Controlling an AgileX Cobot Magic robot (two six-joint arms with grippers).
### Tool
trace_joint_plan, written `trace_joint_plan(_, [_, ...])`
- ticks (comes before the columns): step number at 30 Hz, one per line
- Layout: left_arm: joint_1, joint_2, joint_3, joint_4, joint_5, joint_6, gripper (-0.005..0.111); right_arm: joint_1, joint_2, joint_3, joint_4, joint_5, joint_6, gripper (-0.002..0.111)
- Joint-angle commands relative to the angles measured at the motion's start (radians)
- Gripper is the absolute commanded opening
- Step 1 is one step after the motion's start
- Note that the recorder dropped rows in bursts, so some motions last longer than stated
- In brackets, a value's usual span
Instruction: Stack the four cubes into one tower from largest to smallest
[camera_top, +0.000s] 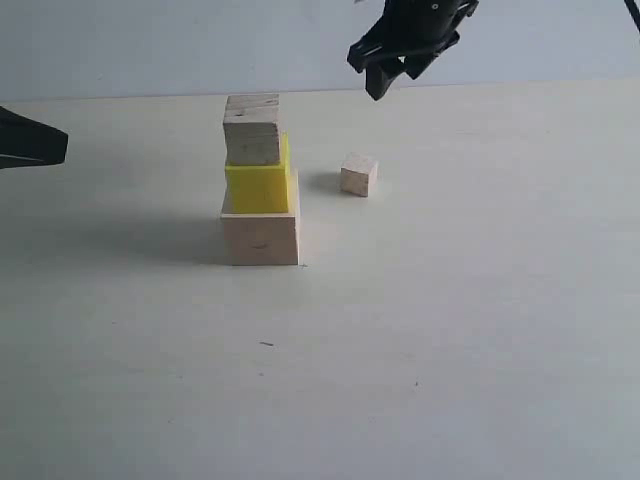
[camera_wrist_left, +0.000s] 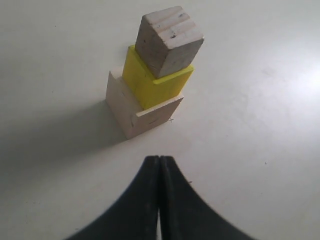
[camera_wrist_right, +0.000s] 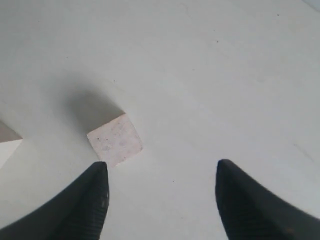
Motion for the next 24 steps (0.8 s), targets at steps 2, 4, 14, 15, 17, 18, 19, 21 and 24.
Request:
trace_joint_plan(2, [-0.002,-0.007,0.001,-0.008,-0.021,0.000,0.000,0.001,0.036,-0.006,-0.007,-0.001,0.006,0.059])
trace_joint_plan(4, [-0.002,-0.007,0.001,-0.008,-0.021,0.000,0.000,0.001,0.048,-0.006,0.003,-0.001,0.024,0.059])
trace_joint_plan(14, [-0.002,-0.007,0.001,-0.010,-0.021,0.000,0.000,-0.050,0.053,-0.006,-0.026,-0.001,0.837,0.059])
trace_joint_plan(15, [-0.002,-0.007,0.001,-0.010,-0.021,0.000,0.000,-0.058,0.053,-0.006,-0.026,-0.001,0.907,0.059])
trace_joint_plan(17, [-0.002,-0.007,0.001,-0.010,-0.021,0.000,0.000,-0.073,0.053,-0.006,-0.036,-0.001,0.959,0.059])
trace_joint_plan(18, [-0.002,-0.007,0.001,-0.010,-0.021,0.000,0.000,-0.078,0.053,-0.006,-0.047,-0.001,0.956,0.059])
trace_joint_plan(19, [-0.002,-0.007,0.001,-0.010,-0.019,0.000,0.000,-0.083,0.051,-0.006,-0.077,-0.001,0.954,0.059])
trace_joint_plan(21, [-0.002,-0.007,0.001,-0.010,-0.015,0.000,0.000,-0.095,0.042,-0.006,-0.208,-0.001,0.952,0.059])
trace_joint_plan(24, [-0.002,-0.007,0.001,-0.010,-0.013,0.000,0.000,-0.106,0.014,0.028,-0.385,-0.001,0.950,0.059])
